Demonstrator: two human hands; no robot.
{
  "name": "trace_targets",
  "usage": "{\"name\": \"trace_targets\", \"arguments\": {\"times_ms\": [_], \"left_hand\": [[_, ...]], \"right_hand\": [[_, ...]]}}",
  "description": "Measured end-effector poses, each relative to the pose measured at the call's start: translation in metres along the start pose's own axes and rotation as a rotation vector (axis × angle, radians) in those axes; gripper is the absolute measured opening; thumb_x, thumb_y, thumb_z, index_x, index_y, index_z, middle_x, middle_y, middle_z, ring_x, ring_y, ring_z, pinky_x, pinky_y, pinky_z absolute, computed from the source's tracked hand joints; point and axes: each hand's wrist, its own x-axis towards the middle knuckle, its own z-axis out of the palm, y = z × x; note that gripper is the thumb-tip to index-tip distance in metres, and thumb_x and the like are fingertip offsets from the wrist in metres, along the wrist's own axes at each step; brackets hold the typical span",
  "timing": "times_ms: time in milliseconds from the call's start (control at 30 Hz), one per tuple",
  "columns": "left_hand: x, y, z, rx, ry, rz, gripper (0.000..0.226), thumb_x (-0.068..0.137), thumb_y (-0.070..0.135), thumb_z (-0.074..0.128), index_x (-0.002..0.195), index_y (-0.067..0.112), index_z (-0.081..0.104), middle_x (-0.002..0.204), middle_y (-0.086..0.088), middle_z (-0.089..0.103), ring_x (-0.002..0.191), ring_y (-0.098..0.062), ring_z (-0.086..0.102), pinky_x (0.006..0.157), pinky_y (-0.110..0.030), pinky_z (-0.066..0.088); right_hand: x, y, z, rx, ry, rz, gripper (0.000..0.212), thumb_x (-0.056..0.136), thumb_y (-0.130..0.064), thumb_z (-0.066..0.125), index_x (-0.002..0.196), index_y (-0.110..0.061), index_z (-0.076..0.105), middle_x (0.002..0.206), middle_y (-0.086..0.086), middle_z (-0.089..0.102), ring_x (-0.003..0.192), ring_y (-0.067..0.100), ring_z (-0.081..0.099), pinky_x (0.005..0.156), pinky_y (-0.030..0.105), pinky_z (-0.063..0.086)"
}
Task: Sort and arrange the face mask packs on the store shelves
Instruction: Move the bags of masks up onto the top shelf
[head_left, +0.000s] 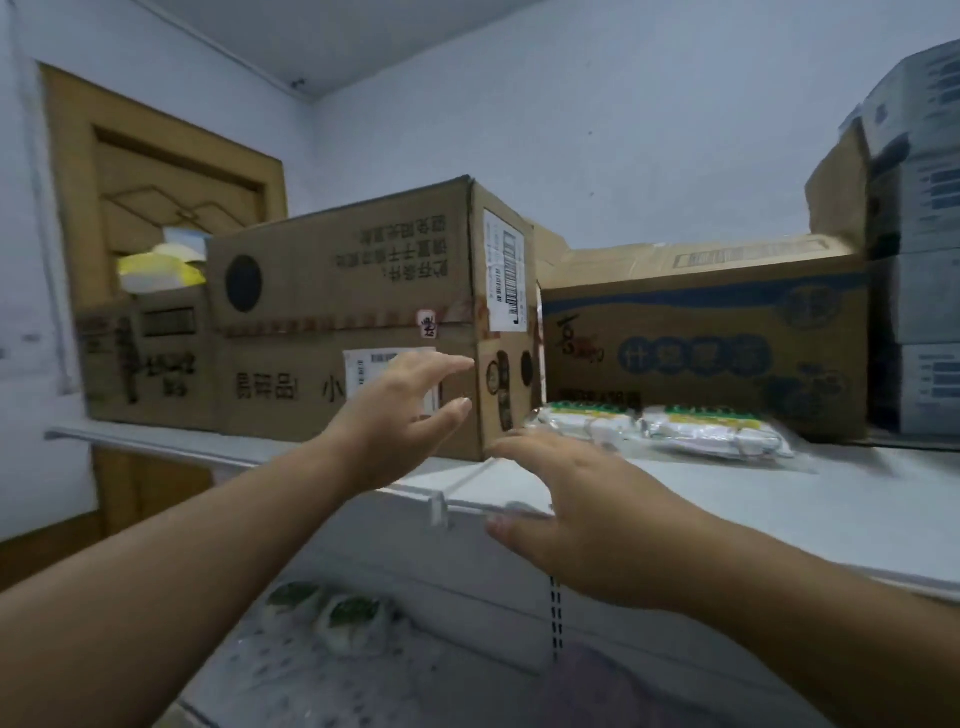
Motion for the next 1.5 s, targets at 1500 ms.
{"name": "trace_targets", "arguments": {"times_ms": [1500], "left_hand": [[-0.351,-0.536,0.042,0.285,-0.601,-0.849,0.069,0.094,0.060,0.034,0.153,0.033,0.012,0.162,-0.001,0.002,0.149,-0.020,-0.001,0.119,-0.043,0.009]], "right_hand": [[0.281,-0.179,0.557,0.431,-0.514,0.203,0.074,0.091,-0.052,0.049,0.151,-0.038,0.007,0.159,-0.010,-0.011,0.147,0.013,-0.004,0.116,0.032,0.016]]}}
